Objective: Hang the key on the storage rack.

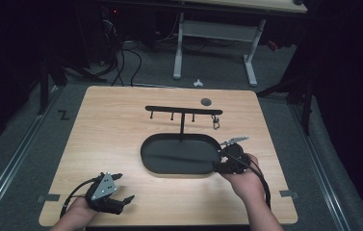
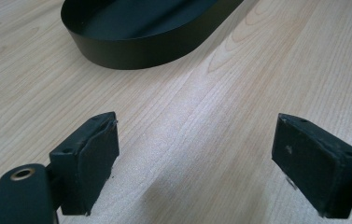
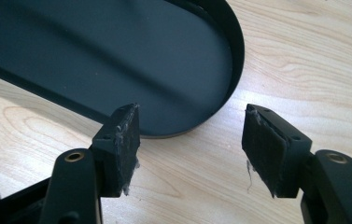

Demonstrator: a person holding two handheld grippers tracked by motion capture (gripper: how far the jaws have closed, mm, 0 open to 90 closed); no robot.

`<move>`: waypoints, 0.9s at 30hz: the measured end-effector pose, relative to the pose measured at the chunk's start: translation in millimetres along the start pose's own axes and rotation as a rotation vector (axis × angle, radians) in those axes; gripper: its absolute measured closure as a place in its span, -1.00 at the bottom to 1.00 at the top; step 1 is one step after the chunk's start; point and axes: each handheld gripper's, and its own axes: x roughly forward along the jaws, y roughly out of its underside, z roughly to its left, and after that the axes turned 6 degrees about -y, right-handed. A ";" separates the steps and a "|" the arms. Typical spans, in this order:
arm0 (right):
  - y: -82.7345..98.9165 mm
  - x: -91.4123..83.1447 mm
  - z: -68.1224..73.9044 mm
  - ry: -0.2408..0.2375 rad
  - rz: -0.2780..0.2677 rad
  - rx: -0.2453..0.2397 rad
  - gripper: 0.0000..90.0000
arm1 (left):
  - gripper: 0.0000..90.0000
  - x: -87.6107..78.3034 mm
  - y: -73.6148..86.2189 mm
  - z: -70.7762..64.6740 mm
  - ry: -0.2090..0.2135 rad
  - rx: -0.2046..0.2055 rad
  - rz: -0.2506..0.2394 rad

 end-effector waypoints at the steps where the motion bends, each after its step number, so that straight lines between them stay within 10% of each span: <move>1: 4.3 0.3 0.0 0.003 -0.013 0.005 -0.17 | -0.66 0.0 0.0 -0.1 -0.001 0.001 0.001; 13: 71.9 11.9 -7.4 -0.014 -0.183 0.056 -0.24 | -0.66 -0.1 0.1 0.9 -0.004 -0.009 -0.001; 19: 121.4 18.6 1.5 0.034 -0.351 0.019 -0.22 | -0.66 0.1 0.0 1.0 -0.005 -0.011 -0.001; 27: 125.0 17.1 -3.0 0.033 -0.386 0.033 -0.24 | -0.66 0.3 -0.2 0.5 -0.005 -0.005 0.001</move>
